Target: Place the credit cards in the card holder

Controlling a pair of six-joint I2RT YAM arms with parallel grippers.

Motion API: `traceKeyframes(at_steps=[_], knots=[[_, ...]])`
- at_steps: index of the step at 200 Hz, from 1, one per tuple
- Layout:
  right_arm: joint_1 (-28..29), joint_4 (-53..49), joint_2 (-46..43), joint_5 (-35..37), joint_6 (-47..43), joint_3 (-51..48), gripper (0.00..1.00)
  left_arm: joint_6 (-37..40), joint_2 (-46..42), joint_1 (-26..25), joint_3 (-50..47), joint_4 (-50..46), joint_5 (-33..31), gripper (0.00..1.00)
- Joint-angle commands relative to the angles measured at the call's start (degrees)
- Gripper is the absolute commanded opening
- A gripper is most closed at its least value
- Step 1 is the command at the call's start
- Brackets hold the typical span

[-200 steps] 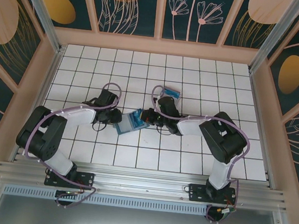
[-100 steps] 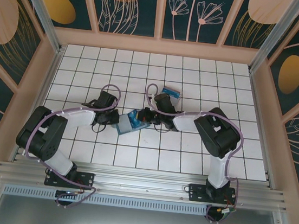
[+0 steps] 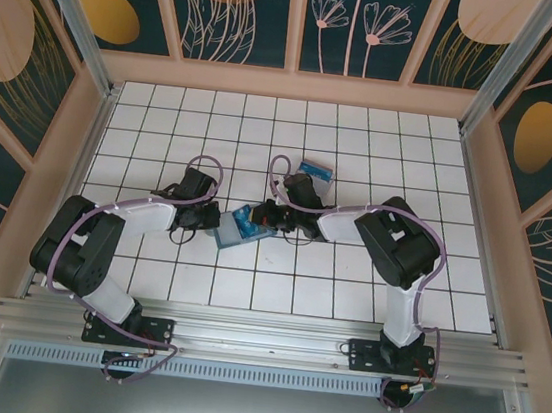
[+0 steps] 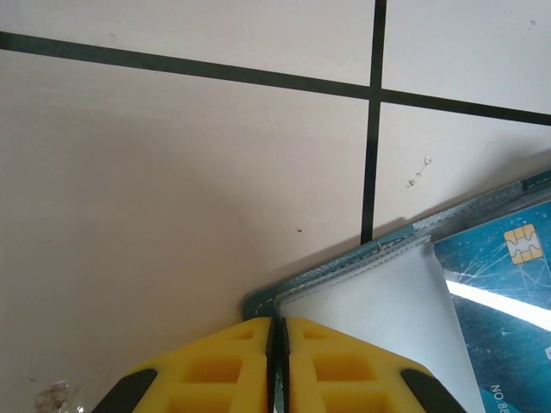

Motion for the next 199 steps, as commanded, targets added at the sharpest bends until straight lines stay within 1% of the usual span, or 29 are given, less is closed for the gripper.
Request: traceKeyframes(at_steps=[1, 25, 61, 96, 135, 170, 199], knots=[[1.3, 0.14, 1.79, 0.91, 1.89, 0.52, 0.06, -0.33, 1.77, -0.12, -1.35, 0.33, 3.18, 0.14], [2.08, 0.92, 1.97, 3.17, 2.18, 0.98, 0.06, -0.41, 1.44, -0.13, -1.37, 0.5, 3.55, 0.14], [3.86, 0.46, 3.9, 3.68, 2.12, 3.08, 0.06, -0.42, 1.17, -0.11, -1.61, 0.5, 3.83, 0.14], [6.15, -3.3, 3.08, 6.92, 0.09, 2.95, 0.06, -0.77, 0.52, -0.07, -2.24, 0.85, 4.04, 0.14], [8.72, -9.65, 3.2, 12.63, -3.96, 4.57, 0.07, -1.04, 0.36, -0.11, -2.5, 1.38, 4.43, 0.14], [10.61, -16.24, 3.32, 17.88, -8.22, 8.01, 0.12, -1.13, 0.06, -0.11, -2.81, 1.42, 4.54, 0.14], [10.89, -18.57, 1.85, 19.31, -10.33, 8.6, 0.28, -1.12, -0.06, -0.11, -2.94, 1.44, 4.47, 0.14]])
